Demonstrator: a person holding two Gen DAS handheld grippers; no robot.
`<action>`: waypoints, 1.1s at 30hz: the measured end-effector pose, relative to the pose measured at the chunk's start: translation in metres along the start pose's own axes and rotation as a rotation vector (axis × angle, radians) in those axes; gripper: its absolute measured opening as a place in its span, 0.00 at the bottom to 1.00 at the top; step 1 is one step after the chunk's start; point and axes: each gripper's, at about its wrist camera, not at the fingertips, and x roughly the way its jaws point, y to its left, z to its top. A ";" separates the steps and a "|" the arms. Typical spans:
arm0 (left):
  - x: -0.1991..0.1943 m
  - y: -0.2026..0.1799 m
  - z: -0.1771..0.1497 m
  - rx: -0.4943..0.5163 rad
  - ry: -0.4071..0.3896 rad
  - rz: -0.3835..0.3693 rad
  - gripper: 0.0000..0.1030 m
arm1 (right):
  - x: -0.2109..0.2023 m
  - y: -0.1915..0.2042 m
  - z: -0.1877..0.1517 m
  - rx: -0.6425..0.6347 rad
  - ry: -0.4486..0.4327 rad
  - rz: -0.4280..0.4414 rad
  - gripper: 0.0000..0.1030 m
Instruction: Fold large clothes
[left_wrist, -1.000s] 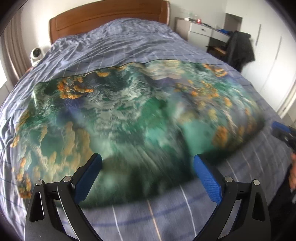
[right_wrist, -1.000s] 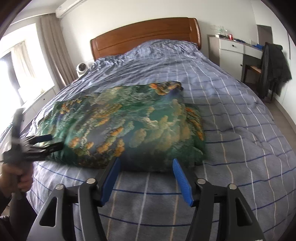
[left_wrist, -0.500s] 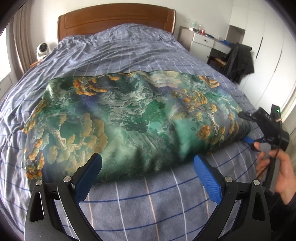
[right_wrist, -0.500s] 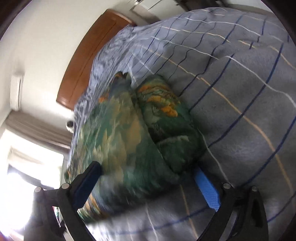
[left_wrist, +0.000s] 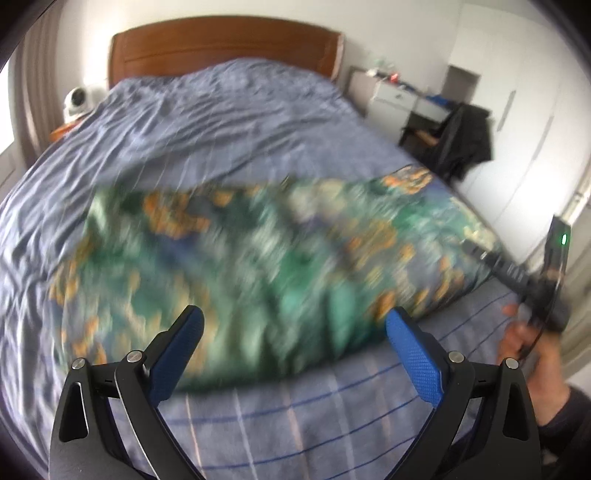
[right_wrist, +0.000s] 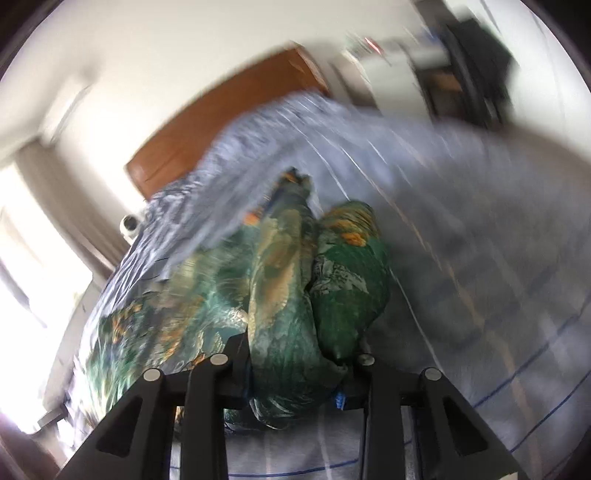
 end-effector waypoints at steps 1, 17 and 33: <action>-0.003 -0.004 0.011 0.007 -0.003 -0.032 0.96 | -0.011 0.019 0.004 -0.079 -0.037 0.005 0.30; -0.001 -0.049 0.088 0.156 0.176 -0.135 0.99 | -0.083 0.230 -0.078 -1.011 -0.285 0.172 0.29; 0.021 0.108 0.084 0.006 0.174 0.026 0.36 | -0.069 0.219 -0.048 -0.821 -0.030 0.374 0.63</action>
